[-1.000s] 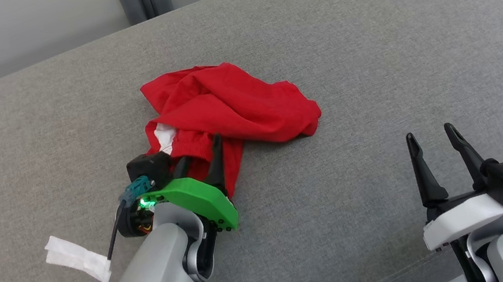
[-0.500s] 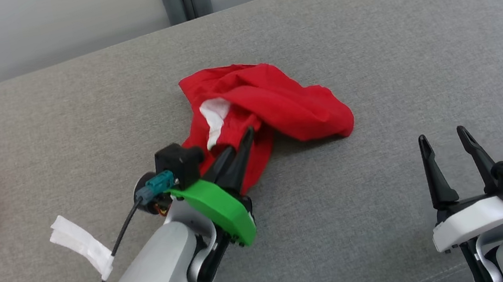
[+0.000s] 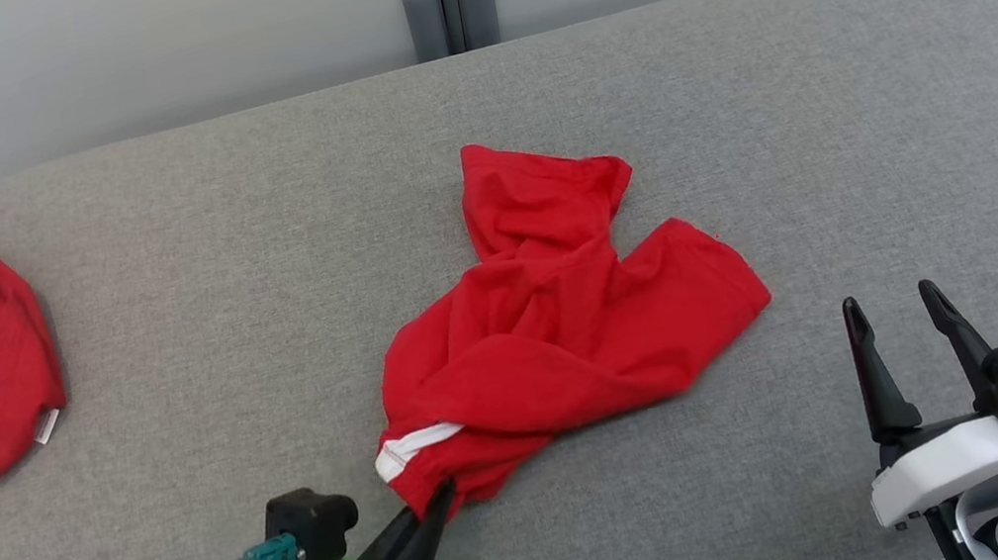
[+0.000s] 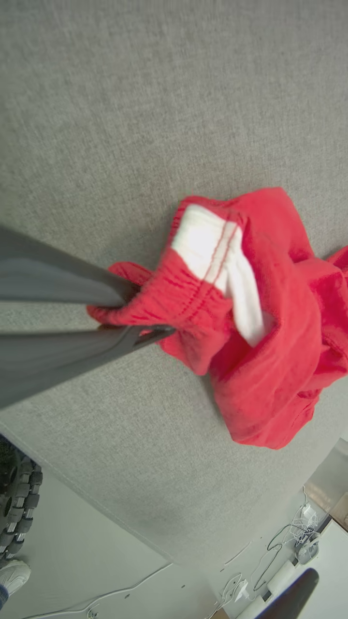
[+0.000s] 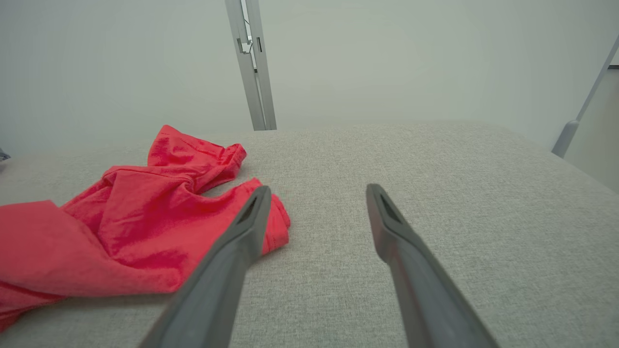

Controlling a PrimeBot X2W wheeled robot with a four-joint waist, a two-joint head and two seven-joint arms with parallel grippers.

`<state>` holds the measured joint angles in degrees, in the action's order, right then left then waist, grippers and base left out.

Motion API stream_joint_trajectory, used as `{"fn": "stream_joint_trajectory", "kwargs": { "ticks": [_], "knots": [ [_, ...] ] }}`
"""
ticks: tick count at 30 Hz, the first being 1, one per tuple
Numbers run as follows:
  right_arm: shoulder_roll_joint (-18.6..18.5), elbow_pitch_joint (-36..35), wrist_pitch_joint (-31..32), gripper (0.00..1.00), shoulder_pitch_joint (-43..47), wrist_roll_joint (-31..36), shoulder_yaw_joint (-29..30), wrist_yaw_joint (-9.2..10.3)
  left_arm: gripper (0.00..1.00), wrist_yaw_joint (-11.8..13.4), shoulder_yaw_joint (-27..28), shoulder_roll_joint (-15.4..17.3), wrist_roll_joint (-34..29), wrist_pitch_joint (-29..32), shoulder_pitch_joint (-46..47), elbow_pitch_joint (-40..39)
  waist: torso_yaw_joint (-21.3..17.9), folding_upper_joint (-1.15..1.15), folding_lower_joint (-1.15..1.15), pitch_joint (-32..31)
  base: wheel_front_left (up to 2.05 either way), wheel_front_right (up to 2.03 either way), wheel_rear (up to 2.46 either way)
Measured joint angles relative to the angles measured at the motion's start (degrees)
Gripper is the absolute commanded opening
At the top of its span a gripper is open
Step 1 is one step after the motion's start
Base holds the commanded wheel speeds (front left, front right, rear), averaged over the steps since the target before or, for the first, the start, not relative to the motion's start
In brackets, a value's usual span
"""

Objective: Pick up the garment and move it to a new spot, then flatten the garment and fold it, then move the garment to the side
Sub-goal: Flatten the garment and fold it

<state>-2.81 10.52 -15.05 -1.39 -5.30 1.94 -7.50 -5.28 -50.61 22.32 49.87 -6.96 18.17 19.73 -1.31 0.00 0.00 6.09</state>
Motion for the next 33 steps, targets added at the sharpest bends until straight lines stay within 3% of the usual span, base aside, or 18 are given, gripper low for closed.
{"fn": "stream_joint_trajectory", "kwargs": {
  "ticks": [9,10,11,12,23,28,33],
  "knots": [
    [0.0,0.5,0.0,1.00,0.4,0.6,-0.2,0.00,0.00,2.3,2.6,-1.6,1.7,-4.6,-2.3,5.1,0.7,0.00,0.00,-1.2,0.00,0.00,0.00],
    [0.0,0.6,0.0,1.00,0.5,0.6,-0.3,0.00,0.10,2.5,2.7,-1.8,1.7,-5.0,-2.3,5.4,0.7,0.00,0.00,-1.3,0.00,0.00,0.00],
    [0.0,0.7,0.0,1.00,0.7,0.6,-0.5,0.00,0.46,2.8,3.0,-1.9,1.4,-5.6,-2.3,5.8,0.6,0.00,0.00,-1.5,0.00,0.00,0.00],
    [0.0,0.8,0.0,1.00,0.7,0.6,-0.5,0.00,1.00,3.2,3.5,-2.1,1.1,-6.2,-2.3,6.0,0.6,0.00,0.00,-1.6,0.00,0.00,0.00],
    [0.0,1.1,0.0,1.00,1.6,1.4,0.0,0.00,1.00,6.0,7.8,0.6,-0.7,-7.7,-2.7,2.9,1.3,0.00,0.00,-3.2,0.00,0.00,0.00],
    [0.0,2.0,0.0,1.00,1.7,1.9,-0.2,0.00,1.00,8.6,10.8,2.2,-1.4,-8.0,-4.7,-1.2,2.7,0.00,0.00,-3.3,0.00,0.00,0.00],
    [0.0,6.4,0.0,1.00,0.0,3.2,-0.4,0.00,1.00,11.6,15.4,0.7,-4.4,-8.1,-6.0,-5.4,4.5,0.00,0.00,-2.8,0.00,0.00,0.00]
  ]
}}
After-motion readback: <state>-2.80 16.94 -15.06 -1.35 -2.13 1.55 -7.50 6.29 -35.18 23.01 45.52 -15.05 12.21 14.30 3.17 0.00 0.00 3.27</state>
